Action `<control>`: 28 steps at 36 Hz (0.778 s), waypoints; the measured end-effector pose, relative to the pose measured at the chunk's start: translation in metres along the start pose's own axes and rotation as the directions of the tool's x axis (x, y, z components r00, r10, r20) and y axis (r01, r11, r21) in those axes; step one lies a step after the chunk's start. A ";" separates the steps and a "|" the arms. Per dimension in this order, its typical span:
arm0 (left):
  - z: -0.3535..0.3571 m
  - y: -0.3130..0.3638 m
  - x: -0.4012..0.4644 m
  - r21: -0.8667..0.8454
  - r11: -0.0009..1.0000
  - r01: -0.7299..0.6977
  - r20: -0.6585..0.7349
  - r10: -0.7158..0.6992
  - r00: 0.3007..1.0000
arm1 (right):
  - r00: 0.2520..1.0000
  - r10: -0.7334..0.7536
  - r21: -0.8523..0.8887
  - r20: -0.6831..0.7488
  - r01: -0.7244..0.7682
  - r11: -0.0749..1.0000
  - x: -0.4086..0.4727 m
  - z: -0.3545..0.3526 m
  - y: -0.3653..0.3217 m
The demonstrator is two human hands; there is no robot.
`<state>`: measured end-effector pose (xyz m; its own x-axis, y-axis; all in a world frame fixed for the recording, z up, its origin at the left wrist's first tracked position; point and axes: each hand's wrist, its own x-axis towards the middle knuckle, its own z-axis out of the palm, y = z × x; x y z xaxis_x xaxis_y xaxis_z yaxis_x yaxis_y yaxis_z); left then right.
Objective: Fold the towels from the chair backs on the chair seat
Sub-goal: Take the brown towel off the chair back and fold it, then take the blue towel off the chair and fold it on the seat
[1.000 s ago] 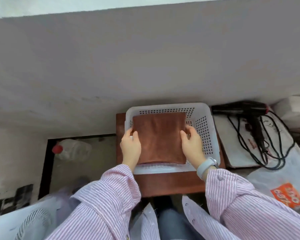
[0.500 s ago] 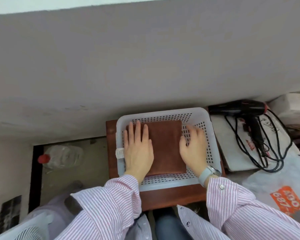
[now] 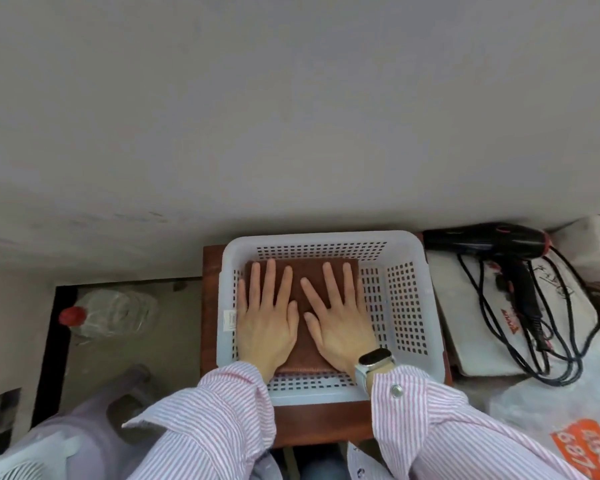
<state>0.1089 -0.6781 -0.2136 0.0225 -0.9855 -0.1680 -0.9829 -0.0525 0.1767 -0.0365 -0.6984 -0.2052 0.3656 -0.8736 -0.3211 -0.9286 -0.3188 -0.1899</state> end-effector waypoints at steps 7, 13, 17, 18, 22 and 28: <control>-0.016 0.002 0.002 0.036 0.999 0.003 0.094 -0.007 0.996 | 0.994 -0.106 0.157 -0.001 0.104 0.982 -0.004 -0.023 0.008; -0.064 0.002 0.000 -0.258 0.964 0.066 0.051 -0.055 0.997 | 0.981 0.090 0.336 -0.171 -0.028 0.942 -0.021 -0.066 0.010; -0.107 -0.012 -0.029 -0.473 0.869 0.143 -0.055 -0.190 0.980 | 0.983 0.095 0.491 -0.159 -0.005 0.871 -0.031 -0.095 -0.012; -0.114 -0.018 -0.040 -0.505 0.846 0.172 -0.054 -0.231 0.972 | 0.988 0.066 0.504 -0.138 0.013 0.864 -0.035 -0.101 -0.023; -0.134 -0.044 -0.110 -0.538 0.791 0.293 -0.076 -0.392 0.917 | 0.987 -0.122 0.489 -0.099 0.156 0.858 -0.059 -0.109 -0.077; -0.137 -0.083 -0.271 -0.570 0.641 0.513 -0.112 -0.680 0.725 | 0.898 -0.438 0.420 -0.022 0.406 0.812 -0.140 -0.088 -0.188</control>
<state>0.2092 -0.4287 -0.0501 0.7048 -0.6968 -0.1333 -0.5145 -0.6315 0.5801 0.0810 -0.5482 -0.0433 0.7343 -0.6531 -0.1853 -0.5786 -0.4594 -0.6739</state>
